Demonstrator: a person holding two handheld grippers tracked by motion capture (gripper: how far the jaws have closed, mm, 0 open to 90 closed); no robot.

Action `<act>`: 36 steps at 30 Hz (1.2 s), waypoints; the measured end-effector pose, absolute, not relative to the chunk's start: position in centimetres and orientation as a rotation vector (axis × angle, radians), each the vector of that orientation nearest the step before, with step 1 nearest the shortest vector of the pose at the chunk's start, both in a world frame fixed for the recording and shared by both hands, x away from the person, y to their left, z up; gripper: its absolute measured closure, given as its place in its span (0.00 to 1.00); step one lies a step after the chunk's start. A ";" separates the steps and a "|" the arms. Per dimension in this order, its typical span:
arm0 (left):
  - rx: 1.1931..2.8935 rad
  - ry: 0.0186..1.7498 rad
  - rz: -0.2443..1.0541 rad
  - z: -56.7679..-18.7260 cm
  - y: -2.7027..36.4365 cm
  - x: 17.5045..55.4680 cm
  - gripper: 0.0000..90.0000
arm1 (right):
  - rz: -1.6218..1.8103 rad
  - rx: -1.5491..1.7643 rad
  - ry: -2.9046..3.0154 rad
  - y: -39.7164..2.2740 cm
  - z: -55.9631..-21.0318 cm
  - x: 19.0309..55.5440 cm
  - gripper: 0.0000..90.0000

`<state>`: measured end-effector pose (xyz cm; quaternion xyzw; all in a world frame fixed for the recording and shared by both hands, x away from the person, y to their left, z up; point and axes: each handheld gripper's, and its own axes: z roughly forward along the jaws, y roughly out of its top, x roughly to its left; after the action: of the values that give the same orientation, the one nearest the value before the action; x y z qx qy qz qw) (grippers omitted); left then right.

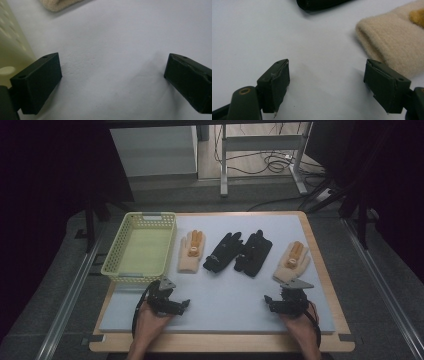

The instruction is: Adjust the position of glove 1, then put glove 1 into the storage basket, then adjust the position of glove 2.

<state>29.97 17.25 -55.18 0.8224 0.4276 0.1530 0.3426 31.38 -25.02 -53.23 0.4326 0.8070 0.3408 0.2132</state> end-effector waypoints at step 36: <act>2.131 1.090 0.414 -55.2 17.3 29.7 0.05 | 1.015 1.186 2.261 -24.9 -51.6 32.4 0.24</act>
<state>29.71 17.26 -55.15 0.8223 0.4204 0.1596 0.3488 32.35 -24.90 -51.65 0.4234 0.8069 0.3623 0.1957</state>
